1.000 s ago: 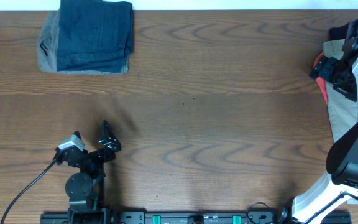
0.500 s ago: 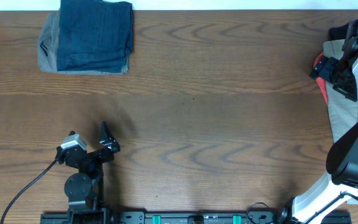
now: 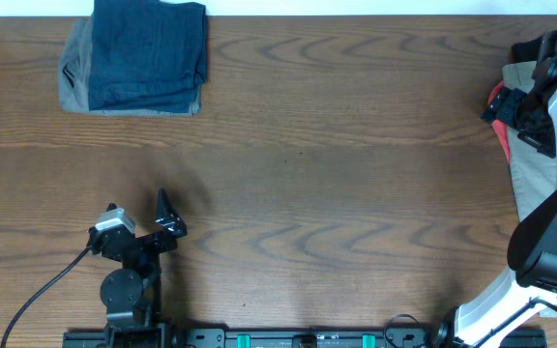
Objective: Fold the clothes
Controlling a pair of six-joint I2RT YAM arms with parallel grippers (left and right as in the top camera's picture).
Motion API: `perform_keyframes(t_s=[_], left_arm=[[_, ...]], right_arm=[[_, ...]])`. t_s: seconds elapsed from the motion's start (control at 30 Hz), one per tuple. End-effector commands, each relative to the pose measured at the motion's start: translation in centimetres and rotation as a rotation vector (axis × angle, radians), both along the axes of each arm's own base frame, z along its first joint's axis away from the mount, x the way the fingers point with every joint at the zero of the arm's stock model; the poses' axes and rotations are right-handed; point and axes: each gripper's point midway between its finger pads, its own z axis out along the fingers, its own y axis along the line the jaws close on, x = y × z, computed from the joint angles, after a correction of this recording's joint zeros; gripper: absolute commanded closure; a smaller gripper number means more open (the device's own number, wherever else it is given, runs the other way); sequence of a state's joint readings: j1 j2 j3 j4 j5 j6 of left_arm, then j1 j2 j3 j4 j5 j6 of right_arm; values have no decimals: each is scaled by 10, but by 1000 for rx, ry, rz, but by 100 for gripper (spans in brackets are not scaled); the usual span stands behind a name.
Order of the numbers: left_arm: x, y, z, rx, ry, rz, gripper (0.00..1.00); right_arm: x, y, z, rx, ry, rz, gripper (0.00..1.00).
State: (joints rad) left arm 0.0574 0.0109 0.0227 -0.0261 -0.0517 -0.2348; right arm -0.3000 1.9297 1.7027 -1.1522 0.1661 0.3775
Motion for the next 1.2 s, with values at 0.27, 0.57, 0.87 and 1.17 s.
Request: perform_keyframes(t_s=[0.27,0.57,0.87,1.17], left_arm=[[-1,3,-17,11,54,12,2],[-1,3,-17,11,54,12,2],[-1,3,-17,11,54,12,2],[-1,3,-17,11,54,12,2]], right_arm=[[3,-3,4,-15,-8,10,1],[3,-3,4,-15,-8,10,1],[5,7,27,-31,-64,33,1],[-10,35,126,-96,-314,90,1]])
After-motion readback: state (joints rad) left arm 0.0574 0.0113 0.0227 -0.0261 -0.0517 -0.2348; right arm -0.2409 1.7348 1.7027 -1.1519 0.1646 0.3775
